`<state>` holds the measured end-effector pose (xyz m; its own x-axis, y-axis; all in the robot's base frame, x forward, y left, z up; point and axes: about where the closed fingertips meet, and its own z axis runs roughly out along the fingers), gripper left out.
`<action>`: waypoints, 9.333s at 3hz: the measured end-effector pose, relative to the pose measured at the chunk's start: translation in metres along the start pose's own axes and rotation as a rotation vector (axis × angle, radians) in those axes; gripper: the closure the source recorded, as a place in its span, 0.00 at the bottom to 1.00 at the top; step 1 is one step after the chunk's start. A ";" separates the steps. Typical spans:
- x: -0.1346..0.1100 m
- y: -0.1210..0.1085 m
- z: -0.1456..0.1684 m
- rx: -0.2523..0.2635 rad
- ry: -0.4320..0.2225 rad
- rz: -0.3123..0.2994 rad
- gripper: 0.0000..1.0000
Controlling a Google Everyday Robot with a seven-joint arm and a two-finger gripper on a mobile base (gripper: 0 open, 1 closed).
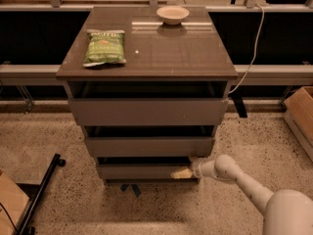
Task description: Open bottom drawer
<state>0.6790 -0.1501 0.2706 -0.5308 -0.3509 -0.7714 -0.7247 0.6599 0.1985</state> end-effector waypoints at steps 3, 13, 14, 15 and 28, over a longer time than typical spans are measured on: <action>0.039 -0.013 0.075 -0.024 -0.030 0.133 0.85; 0.048 0.001 0.081 -0.024 -0.034 0.147 0.18; 0.048 0.001 0.081 -0.024 -0.034 0.147 0.50; 0.048 0.001 0.081 -0.024 -0.034 0.146 0.73; -0.035 0.008 -0.022 0.055 -0.210 0.038 0.38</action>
Offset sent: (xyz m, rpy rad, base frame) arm 0.0376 0.0388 -0.1183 0.1583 0.1101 -0.1112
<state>0.6819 -0.1470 0.3127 -0.4501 -0.1831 -0.8740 -0.6776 0.7075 0.2008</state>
